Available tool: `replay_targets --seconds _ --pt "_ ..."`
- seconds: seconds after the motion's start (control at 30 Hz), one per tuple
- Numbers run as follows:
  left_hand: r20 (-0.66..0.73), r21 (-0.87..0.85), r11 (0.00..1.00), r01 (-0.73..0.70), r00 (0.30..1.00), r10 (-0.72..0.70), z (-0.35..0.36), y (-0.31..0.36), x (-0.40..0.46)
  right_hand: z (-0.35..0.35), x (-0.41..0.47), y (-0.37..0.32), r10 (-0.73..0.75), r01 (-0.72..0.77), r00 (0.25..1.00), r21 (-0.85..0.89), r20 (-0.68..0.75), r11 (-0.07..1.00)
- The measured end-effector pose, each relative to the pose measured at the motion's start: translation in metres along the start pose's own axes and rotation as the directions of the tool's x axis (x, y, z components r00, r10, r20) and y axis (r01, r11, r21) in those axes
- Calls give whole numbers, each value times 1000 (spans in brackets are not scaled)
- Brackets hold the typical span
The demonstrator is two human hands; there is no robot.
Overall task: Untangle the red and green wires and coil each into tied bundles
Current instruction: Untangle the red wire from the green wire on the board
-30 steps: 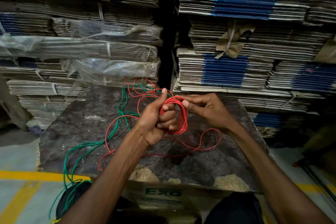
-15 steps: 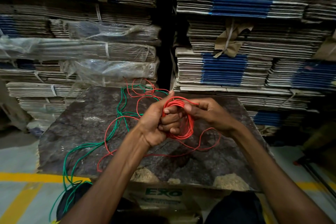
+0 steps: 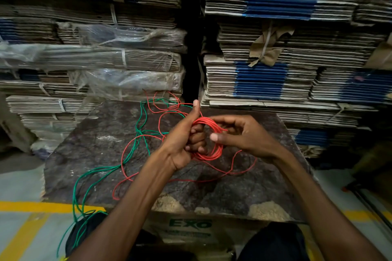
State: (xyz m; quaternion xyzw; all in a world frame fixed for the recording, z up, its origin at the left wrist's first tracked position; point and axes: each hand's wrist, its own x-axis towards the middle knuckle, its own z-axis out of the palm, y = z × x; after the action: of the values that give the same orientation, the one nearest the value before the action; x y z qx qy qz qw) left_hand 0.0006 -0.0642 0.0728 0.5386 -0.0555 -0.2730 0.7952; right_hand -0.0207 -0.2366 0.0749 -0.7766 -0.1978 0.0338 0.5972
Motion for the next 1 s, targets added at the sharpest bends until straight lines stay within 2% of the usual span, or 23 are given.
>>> replay_targets --seconds 0.1,0.27,0.33,0.43,0.57,0.73,0.83,0.9,1.0 --pt "77 -47 998 32 997 -28 1 0 -3 -8 5 -1 30 -32 997 31 71 999" --pt "167 -59 996 67 984 -56 2 -3 -2 -9 10 -3 50 -100 963 178 266 979" --pt "209 -66 995 73 976 -57 2 -4 -2 -8 9 -1 61 -134 951 225 303 965" --pt "241 -84 993 85 968 -62 0 -6 -2 -9 8 1 52 -121 953 219 300 968" --pt "229 -95 992 84 971 -60 -2 -6 1 -11 6 5 36 -69 981 170 191 983" --pt "171 -44 997 64 984 -55 2 -5 1 -10 1 13 56 -68 997 217 62 974" --pt "65 75 997 31 997 -35 4 -7 4 -9 0 17 54 -51 999 222 -7 974" --pt "-60 184 983 -25 997 37 5 -11 5 -7 -1 17 47 -35 997 209 -57 977" --pt "-220 294 943 -159 948 228 5 -17 11 -1 -2 16 42 -24 995 189 -95 982"
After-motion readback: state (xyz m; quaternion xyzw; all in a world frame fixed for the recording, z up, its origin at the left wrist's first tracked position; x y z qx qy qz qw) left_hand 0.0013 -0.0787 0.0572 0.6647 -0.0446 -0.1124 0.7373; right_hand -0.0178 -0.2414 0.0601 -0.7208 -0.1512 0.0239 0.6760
